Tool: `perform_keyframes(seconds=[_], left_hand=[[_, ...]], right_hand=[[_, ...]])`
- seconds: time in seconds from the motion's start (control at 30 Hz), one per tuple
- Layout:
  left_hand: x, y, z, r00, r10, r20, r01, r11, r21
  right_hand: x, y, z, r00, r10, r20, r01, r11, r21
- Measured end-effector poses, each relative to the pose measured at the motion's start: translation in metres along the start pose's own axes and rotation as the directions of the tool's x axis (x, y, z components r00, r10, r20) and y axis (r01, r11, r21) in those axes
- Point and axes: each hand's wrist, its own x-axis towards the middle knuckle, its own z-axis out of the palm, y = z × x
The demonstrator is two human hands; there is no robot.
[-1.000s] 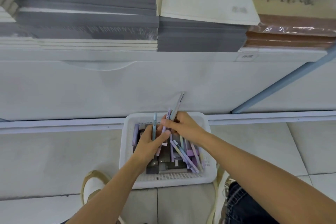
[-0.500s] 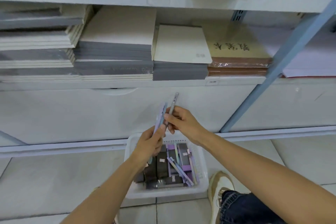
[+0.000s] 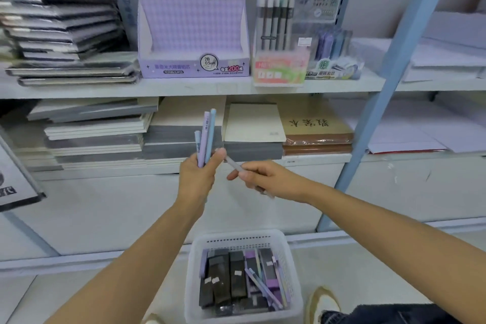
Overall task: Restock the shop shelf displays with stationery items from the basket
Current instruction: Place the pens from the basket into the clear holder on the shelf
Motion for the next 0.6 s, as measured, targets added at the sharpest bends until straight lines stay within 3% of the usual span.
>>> perform_keyframes(seconds=[0.13, 0.23, 0.33, 0.47, 0.6], left_hand=[[0.008, 0.052, 0.008, 0.999, 0.044, -0.004, -0.044, 0.996, -0.080], [0.011, 0.090, 0.013, 0.996, 0.091, 0.016, -0.088, 0.986, -0.142], [0.011, 0.125, 0.023, 0.987, 0.154, 0.051, -0.145, 0.977, -0.155], [0.009, 0.163, 0.040, 0.967, 0.217, 0.136, -0.195, 0.968, -0.158], [0.010, 0.192, 0.053, 0.945, 0.250, 0.213, -0.208, 0.957, -0.203]], right_hand=[[-0.005, -0.045, -0.038, 0.985, -0.091, -0.145, 0.102, 0.992, 0.071], [-0.013, -0.079, -0.065, 0.928, -0.200, -0.315, 0.267, 0.945, 0.187], [-0.021, -0.111, -0.083, 0.829, -0.286, -0.481, 0.428, 0.877, 0.217], [-0.023, -0.151, -0.104, 0.643, -0.398, -0.655, 0.600, 0.792, 0.108], [-0.017, -0.178, -0.140, 0.505, -0.378, -0.776, 0.577, 0.816, -0.022]])
